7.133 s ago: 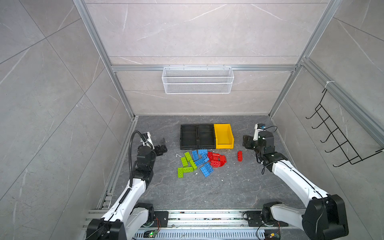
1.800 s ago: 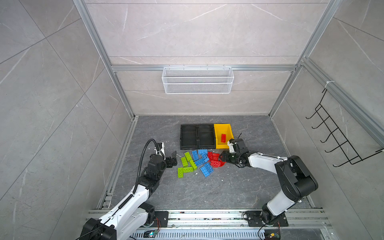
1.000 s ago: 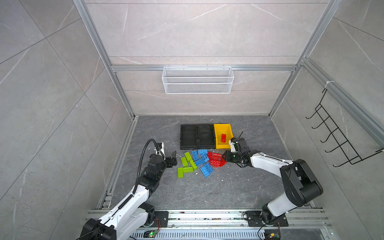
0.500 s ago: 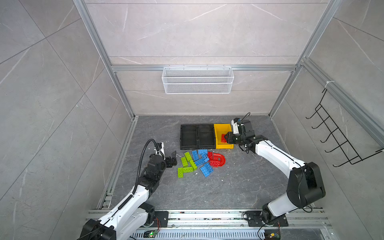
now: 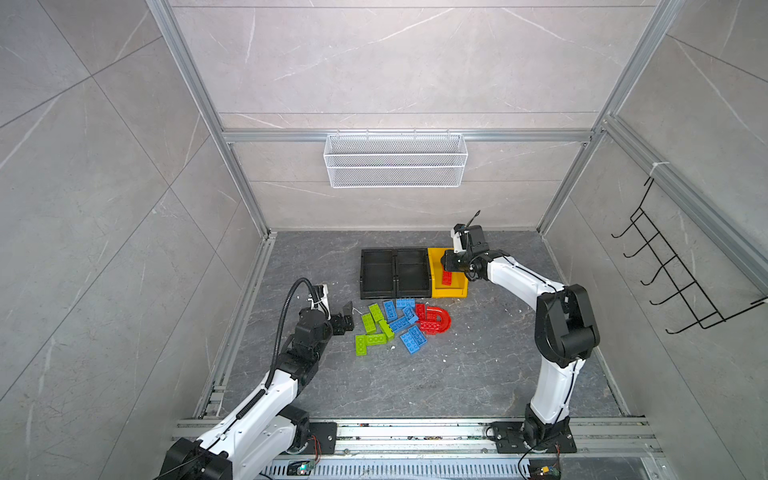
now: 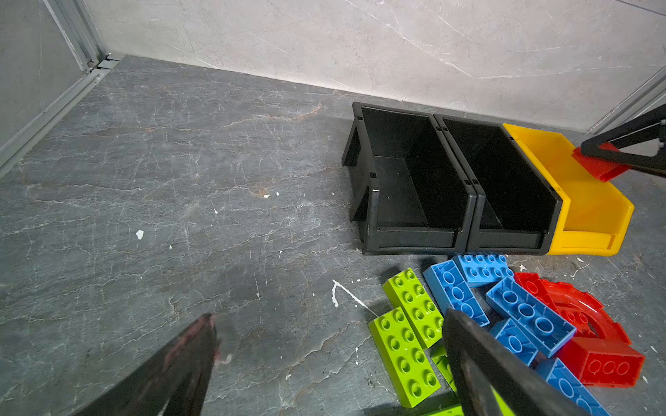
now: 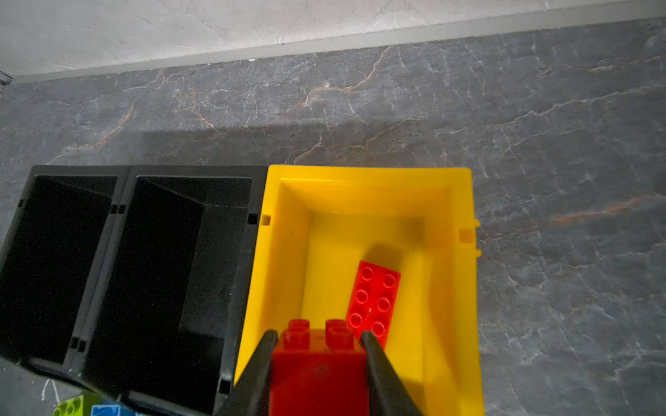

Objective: Sort the legos into containers by color
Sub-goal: 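Lift the red brick into the yellow bin and open the right gripper, then move the right gripper back over the red bricks in the pile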

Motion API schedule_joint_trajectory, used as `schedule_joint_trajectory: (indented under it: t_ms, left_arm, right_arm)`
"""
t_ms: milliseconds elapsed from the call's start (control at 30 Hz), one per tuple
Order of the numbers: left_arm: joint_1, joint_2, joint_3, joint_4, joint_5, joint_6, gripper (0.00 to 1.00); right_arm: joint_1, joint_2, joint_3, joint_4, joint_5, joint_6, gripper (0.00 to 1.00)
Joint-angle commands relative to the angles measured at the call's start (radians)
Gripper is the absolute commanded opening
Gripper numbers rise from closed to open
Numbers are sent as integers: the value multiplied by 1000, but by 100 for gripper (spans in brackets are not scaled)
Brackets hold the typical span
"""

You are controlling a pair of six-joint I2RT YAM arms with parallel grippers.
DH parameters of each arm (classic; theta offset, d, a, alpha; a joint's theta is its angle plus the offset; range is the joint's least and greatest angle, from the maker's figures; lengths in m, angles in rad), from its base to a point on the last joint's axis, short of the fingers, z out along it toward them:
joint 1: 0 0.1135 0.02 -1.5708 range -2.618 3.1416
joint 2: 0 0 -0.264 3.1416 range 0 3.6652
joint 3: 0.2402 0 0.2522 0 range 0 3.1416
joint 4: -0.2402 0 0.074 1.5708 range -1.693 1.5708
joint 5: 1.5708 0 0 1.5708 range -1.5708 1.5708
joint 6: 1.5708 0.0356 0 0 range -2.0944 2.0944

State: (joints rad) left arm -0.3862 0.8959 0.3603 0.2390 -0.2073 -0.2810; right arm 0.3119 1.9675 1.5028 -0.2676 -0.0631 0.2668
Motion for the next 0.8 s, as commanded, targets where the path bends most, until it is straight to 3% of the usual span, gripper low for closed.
schedule_joint_trajectory:
  t_ms: [0, 200, 467, 633, 767]
  left_arm:
    - [1, -12, -1, 30, -10, 8, 99]
    - [0, -12, -1, 29, -8, 7, 99]
    - [0, -18, 1, 25, -15, 2, 99]
    - [0, -23, -1, 22, -20, 6, 99]
    - [0, -29, 1, 18, -19, 0, 99]
  right_arm:
    - [-2, 57, 77, -24, 7, -21, 33]
    - [-3, 114, 130, -48, 11, -19, 36]
    - [-3, 81, 122, -71, 13, -37, 51]
    - [-1, -64, 15, -53, -60, -45, 56]
    - [19, -247, -192, 35, -219, -35, 57]
